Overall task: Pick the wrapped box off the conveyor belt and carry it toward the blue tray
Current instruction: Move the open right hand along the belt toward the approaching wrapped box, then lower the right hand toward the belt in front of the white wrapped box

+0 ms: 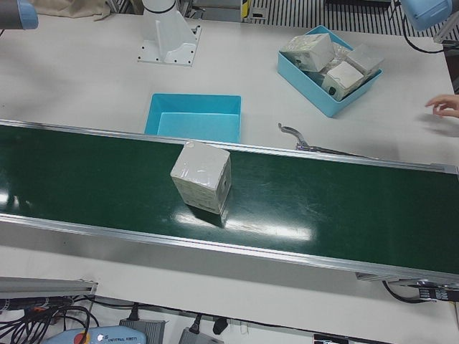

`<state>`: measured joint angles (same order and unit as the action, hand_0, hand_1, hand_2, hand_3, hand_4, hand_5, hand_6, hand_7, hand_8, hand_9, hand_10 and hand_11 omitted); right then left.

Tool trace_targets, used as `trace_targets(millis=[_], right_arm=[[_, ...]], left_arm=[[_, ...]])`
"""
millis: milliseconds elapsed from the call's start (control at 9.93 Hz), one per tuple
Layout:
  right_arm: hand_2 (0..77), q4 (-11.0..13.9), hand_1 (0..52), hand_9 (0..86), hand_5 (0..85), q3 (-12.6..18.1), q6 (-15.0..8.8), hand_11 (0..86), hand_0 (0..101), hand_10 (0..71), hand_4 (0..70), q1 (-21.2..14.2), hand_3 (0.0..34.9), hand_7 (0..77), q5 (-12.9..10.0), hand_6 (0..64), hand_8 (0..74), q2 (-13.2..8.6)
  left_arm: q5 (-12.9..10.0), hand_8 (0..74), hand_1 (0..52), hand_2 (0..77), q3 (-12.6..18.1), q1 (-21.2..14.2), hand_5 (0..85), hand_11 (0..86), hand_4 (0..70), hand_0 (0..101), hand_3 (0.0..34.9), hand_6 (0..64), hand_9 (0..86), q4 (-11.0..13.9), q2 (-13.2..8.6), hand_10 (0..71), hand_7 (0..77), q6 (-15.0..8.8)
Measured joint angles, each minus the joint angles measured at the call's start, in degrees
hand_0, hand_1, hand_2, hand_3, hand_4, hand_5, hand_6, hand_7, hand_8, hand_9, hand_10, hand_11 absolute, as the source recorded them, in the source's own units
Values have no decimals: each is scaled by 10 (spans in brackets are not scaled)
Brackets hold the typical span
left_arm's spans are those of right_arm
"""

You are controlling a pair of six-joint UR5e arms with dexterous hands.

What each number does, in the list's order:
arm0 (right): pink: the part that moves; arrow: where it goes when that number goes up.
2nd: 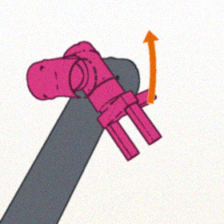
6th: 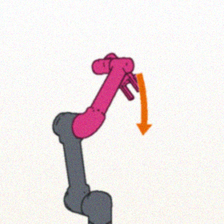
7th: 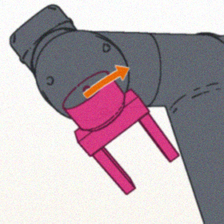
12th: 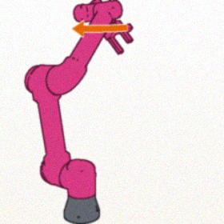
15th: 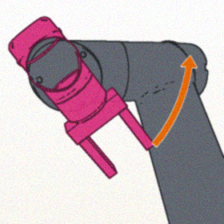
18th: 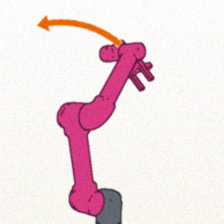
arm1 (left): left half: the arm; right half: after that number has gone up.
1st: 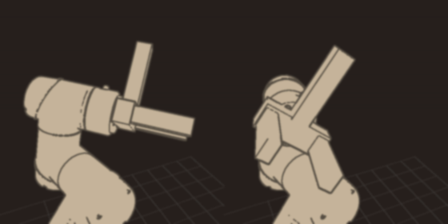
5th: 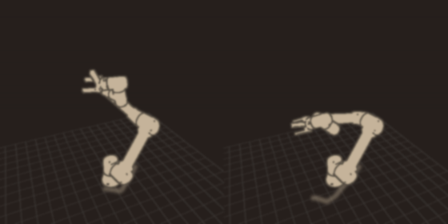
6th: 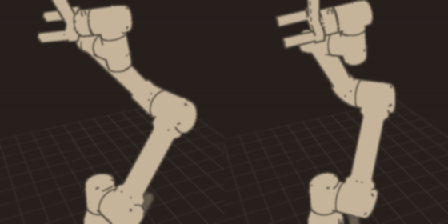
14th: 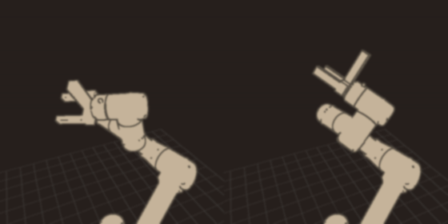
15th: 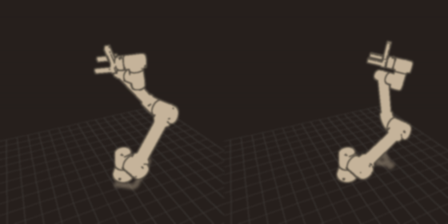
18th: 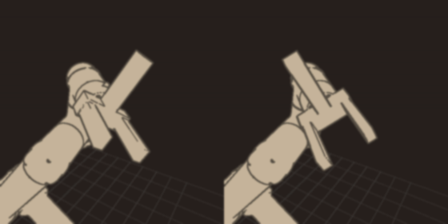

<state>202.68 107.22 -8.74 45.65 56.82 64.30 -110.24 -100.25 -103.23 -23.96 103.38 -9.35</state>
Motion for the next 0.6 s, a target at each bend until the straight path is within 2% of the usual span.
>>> trace_targets(millis=[403, 604], right_arm=[[49, 0, 109, 104, 120, -2, 0, 16, 470, 0, 142, -6, 0, 235, 0, 109, 82, -3], [49, 0, 109, 104, 120, -8, -2, 16, 469, 0, 142, -14, 0, 245, 0, 109, 82, -11]], left_arm=[[0, 5, 0, 11, 0, 0, 11, 0, 5, 0, 0, 5, 5, 0, 0, 5, 5, 0], [0, 5, 0, 11, 0, 0, 11, 0, 5, 0, 0, 0, 5, 0, 0, 0, 5, 0]])
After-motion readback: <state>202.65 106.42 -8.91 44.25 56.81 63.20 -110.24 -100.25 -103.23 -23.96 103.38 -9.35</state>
